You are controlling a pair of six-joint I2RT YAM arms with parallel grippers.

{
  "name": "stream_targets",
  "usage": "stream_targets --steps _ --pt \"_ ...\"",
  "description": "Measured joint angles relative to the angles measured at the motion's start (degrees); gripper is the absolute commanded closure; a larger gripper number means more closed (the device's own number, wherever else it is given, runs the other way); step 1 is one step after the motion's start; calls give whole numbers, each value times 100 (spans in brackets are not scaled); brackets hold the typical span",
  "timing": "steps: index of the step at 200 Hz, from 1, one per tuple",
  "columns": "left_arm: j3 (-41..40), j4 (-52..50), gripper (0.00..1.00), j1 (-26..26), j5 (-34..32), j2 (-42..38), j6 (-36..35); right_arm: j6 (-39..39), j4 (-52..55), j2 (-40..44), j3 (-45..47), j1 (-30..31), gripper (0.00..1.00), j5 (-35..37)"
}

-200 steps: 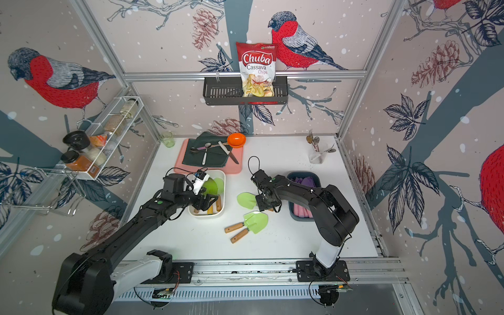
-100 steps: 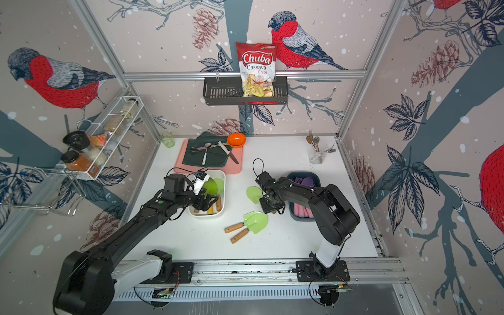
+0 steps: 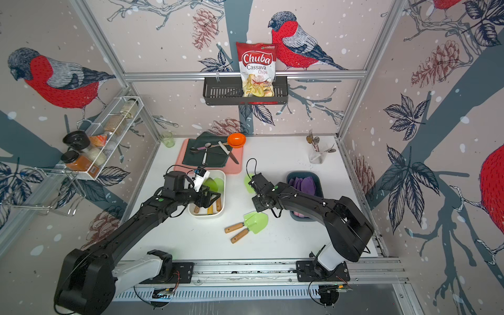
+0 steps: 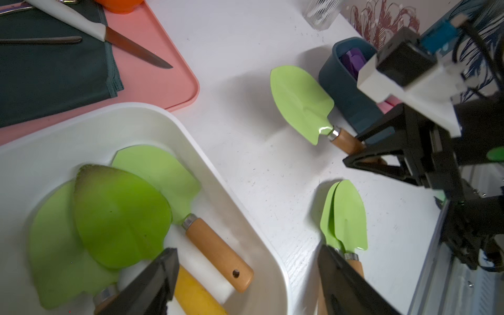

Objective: Sort the small shovels by color and place them into the storage box
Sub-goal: Pick up the shovel from the center of the board.

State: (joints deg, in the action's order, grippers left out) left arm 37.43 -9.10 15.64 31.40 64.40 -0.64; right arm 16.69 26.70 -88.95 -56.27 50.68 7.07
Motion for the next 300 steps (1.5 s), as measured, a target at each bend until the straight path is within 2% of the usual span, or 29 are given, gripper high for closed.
stream_targets --steps 57,89,128,143,163,176,191,202,236,266,300 --pt "190 697 22 -92 883 352 1231 153 -1108 15 81 1016 89 636" --pt "92 1058 32 -129 1067 529 1880 170 -1475 -66 66 1340 89 798" --pt "7 1388 57 -136 1239 570 2328 166 -1797 -70 68 1552 88 892" --pt "-15 1495 71 -136 1322 570 2481 164 -1932 -33 101 1578 87 885" --pt "-81 1683 100 -136 1499 568 2627 151 -2092 33 186 1587 84 863" --pt "-105 1777 100 -144 1694 542 2776 151 -2149 96 269 1589 76 782" --pt "-105 1781 100 -144 1777 505 2769 125 -2234 227 361 1578 57 713" --pt "-103 1773 100 -146 1799 490 2660 98 -2308 365 444 1504 51 446" --pt "-24 1639 100 -166 2044 389 2055 57 -2653 848 800 988 45 -664" --pt "-11 1539 100 -201 2369 334 1657 313 -2983 1174 1130 533 45 -1812" --pt "-9 1519 100 -208 2577 354 1567 426 -3136 1217 1198 396 45 -2441"
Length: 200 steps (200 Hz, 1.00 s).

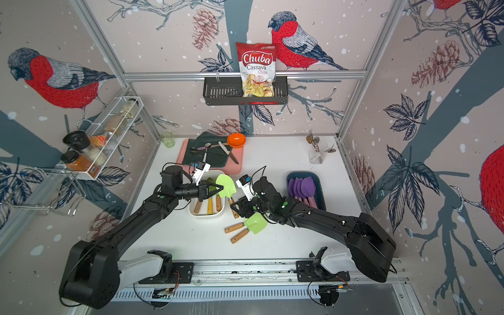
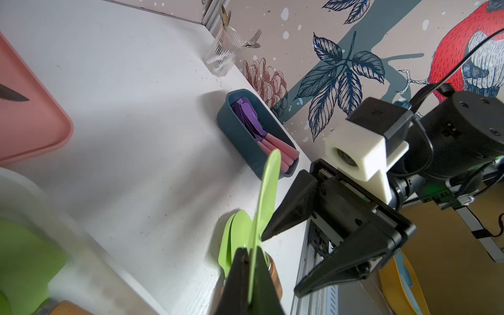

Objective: Sort the small shovels by color and place them into the storage box
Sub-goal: Pick up the shovel from the center of the board.

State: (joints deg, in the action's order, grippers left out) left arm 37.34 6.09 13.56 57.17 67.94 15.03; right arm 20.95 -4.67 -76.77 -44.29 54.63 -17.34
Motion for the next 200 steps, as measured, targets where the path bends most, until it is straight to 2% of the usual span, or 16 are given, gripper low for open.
stream_targets --steps 51,87,110,119,133,148,182,200 --pt "-85 249 100 0 278 4 319 2 -175 -201 -52 -26 50 -151" --pt "-155 396 100 -2 382 -7 448 -2 -168 -273 -216 -68 86 -240" --pt "-153 420 100 -2 308 -46 452 -20 -109 -275 -275 -85 96 -251" --pt "-136 363 90 -7 262 -72 446 -15 -92 -284 -293 -85 98 -256" --pt "-83 271 65 -33 197 -107 393 -9 -118 -323 -337 -85 99 -258" --pt "-7 90 48 -149 -26 -164 295 2 -133 -415 -404 -74 100 -249" --pt "256 -542 23 -699 -984 -365 -151 459 -387 -938 -732 129 100 -4" --pt "391 -846 19 -992 -1744 -496 -409 852 -452 -1537 -1320 337 100 302"
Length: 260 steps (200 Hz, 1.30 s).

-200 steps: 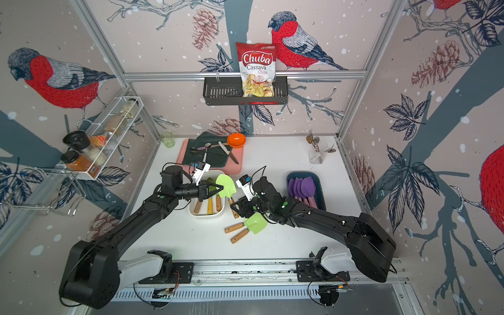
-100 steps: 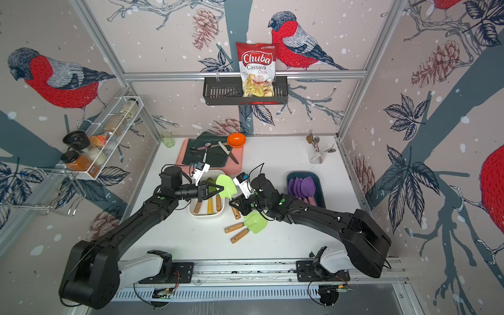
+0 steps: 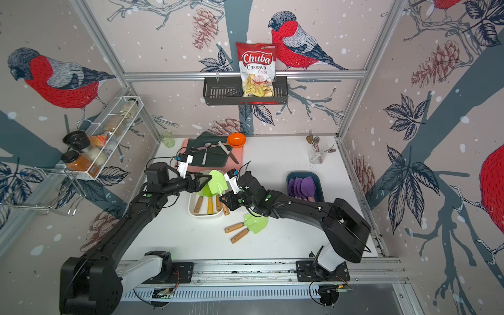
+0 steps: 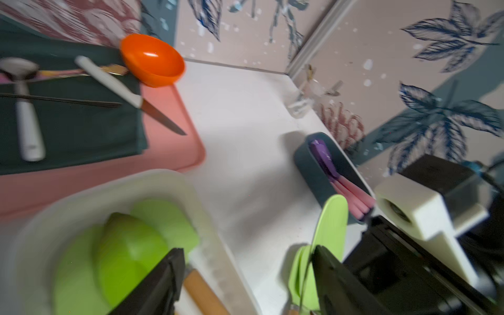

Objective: Sort the small shovels by color and place them into the storage box
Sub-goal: Pick up the shovel from the center of the board, then place the shovel in the storage box.

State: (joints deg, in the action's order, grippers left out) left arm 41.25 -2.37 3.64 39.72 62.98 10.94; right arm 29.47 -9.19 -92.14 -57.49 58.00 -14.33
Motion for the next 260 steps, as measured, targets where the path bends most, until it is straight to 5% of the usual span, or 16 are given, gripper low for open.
stream_targets --steps 46,105,170,260 --pt "68 -382 18 -538 -1550 -136 -219 894 249 -1720 -1759 166 100 426" --pt "66 -474 17 -616 -2649 -216 -343 1904 398 -2765 -2385 72 97 332" --pt "22 -474 17 -623 -2798 -223 -345 2299 144 -3353 -2846 0 89 -48" --pt "-35 -472 17 -623 -2787 -223 -343 2428 258 -3563 -2872 55 55 -192"
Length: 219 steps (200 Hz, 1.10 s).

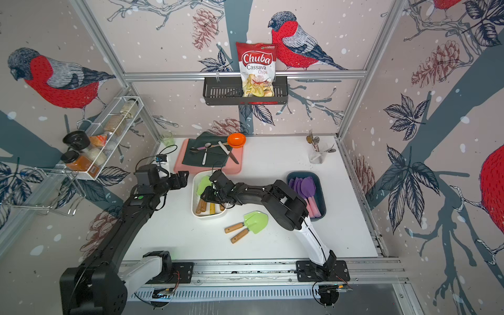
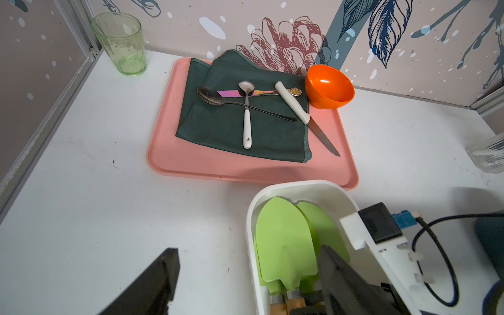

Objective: Sort the small shovels by color and place them into the storage box
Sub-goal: Place the shovel in the storage box, then pick up the shovel from the center of the board.

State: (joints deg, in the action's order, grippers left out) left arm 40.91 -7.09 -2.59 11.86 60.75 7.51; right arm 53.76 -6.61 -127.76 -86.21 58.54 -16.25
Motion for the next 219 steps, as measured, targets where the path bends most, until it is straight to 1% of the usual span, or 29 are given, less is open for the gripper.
stream_targets --steps 15,42,76,97,121,142,166,197,219 --pt "-9 0 17 0 7 0 0 -9 120 52 -15 22 52 83" --pt "-24 2 17 0 35 0 0 -122 407 201 -164 59 51 278" --pt "-61 9 18 0 260 2 0 -348 772 719 -256 138 50 662" --pt "-105 7 20 0 560 22 -44 -461 844 1344 103 166 50 1003" --pt "-114 7 21 116 855 33 -170 -584 874 2223 960 92 50 1401" --pt "-96 -31 22 509 1064 68 -385 -595 927 3073 1882 -103 50 1703" --pt "-42 -162 24 1130 1239 127 -761 -590 1012 3985 2870 -396 50 1943" --pt "57 -560 27 2177 1333 295 -1510 -579 1158 5016 3807 -730 50 2142" --pt "81 -903 32 2992 1248 448 -2098 -535 1320 5665 4321 -925 50 2264"
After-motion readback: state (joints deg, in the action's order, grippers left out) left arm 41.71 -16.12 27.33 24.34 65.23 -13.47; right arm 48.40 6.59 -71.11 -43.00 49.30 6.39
